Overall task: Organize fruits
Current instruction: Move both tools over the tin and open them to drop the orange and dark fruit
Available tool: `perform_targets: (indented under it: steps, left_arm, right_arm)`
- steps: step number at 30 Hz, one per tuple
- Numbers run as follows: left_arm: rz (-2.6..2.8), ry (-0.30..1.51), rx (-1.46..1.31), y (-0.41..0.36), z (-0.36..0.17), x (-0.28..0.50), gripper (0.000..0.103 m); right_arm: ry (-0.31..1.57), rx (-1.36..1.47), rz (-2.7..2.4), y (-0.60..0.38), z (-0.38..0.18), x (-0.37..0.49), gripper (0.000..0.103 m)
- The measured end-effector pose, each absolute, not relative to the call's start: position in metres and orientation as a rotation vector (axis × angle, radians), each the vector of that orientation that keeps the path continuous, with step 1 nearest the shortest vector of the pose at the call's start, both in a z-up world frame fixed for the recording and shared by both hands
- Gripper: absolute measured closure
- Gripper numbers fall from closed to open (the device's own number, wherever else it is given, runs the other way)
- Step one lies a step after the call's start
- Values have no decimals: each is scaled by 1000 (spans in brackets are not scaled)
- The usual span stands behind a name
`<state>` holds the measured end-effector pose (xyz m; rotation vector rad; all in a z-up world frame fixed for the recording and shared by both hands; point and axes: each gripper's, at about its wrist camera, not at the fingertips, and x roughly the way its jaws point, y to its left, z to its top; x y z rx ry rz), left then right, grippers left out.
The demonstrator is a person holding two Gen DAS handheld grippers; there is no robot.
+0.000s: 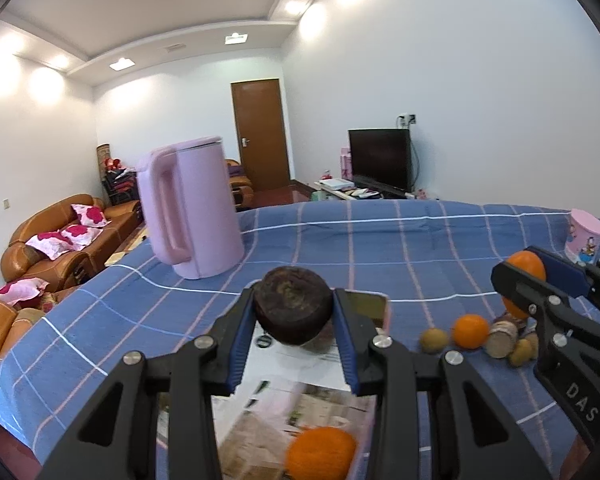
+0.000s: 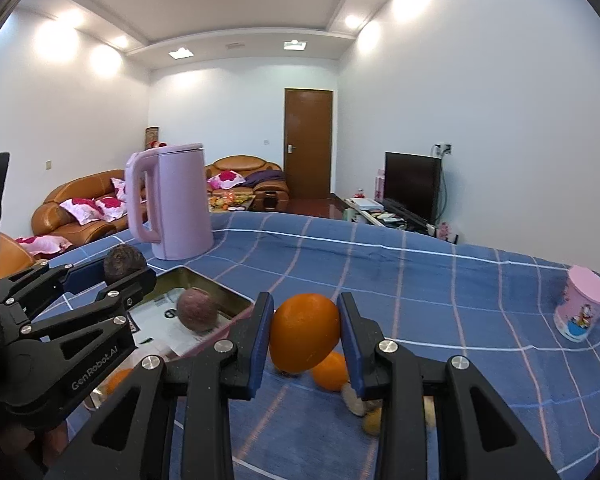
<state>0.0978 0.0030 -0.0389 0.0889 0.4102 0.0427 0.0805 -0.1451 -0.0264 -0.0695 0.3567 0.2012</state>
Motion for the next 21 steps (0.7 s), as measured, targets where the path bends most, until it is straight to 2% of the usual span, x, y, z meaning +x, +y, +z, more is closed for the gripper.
perform_targets:
  steps: [21]
  left_arm:
    - [118,500,61,69,-47,130,63]
  right_arm:
    - [422,-116,358,-60,-37,114,68]
